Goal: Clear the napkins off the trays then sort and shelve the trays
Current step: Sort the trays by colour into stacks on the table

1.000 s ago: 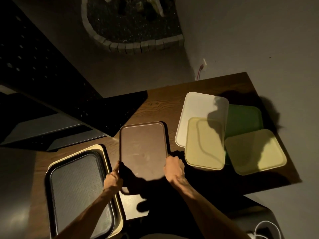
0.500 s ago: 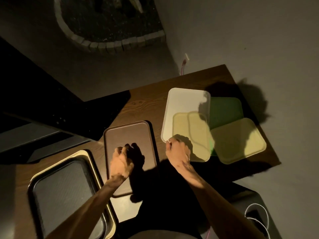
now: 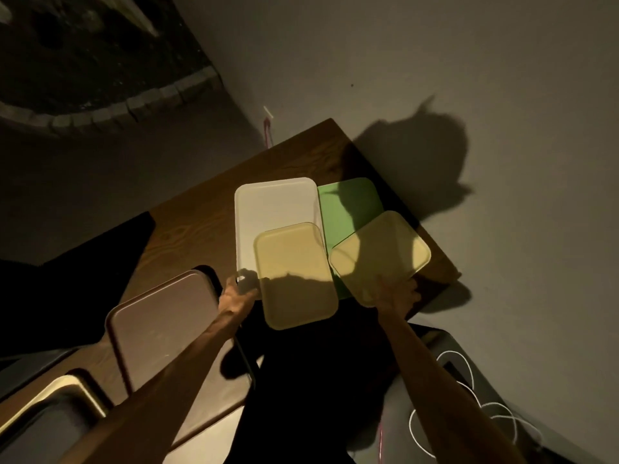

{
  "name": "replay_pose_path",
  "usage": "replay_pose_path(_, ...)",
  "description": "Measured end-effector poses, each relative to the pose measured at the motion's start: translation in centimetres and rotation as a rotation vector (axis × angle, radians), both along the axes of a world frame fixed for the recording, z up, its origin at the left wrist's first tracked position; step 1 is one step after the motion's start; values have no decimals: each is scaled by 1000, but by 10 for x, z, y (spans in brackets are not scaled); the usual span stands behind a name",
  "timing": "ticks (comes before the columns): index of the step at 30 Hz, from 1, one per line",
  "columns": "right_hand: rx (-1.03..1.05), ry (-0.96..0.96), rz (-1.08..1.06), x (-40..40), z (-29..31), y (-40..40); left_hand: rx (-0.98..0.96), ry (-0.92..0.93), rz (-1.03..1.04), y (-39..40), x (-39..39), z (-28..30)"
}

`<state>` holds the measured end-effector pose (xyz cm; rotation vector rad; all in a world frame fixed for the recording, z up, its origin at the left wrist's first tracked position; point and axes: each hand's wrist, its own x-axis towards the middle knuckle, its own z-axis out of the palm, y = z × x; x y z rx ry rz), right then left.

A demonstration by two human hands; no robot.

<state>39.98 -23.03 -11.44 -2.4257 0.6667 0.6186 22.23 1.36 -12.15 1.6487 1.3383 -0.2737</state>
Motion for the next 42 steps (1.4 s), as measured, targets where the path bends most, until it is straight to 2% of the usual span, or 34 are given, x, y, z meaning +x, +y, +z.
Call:
replay_pose_path(4, 245, 139, -258, 6, -9, -11, 11, 97, 50, 4, 8, -10)
replay_pose_path(7, 282, 122, -234, 4, -17, -14, 53, 204, 88, 2, 11, -15)
replay_pose_path(9, 278, 51, -232, 0, -18, -15, -36, 228, 234, -2, 10, -18)
replay_pose_path(11, 246, -40, -230, -4, -16, -18, -228, 140, 406, -12, 8, -17)
replay_pose_path(13, 225, -143, -239, -6, -15, -23, -356, 65, 445, -27, 9, -8)
replay_pose_path(17, 306, -243, -211, -3, -18, -32, -367, -37, 403, -42, 8, 1)
replay_pose_path(20, 406, -233, -99, 0, -21, -31, -404, -123, 427, -36, 1, 4)
replay_pose_path(25, 527, -194, 164, -10, -19, 4, -615, -339, 475, -27, -7, 13)
replay_pose_path(30, 675, -165, 308, -32, -9, 44, -824, -404, 611, -25, -12, 26)
replay_pose_path(32, 725, -148, 261, -37, -12, 54, -867, -393, 674, -23, -19, 22)
replay_pose_path(34, 801, -102, 208, -40, -10, 62, -888, -412, 640, -26, -24, 26)
replay_pose_path(36, 874, -75, 250, -42, -5, 68, -886, -459, 595, -31, -23, 30)
replay_pose_path(38, 931, -88, 254, -38, -13, 71, -930, -474, 651, -30, -22, 29)
replay_pose_path(40, 794, -103, 266, -35, -19, 73, -965, -482, 640, -24, -23, 28)
replay_pose_path(42, 743, -81, 250, -39, -24, 76, -949, -461, 642, -18, -24, 26)
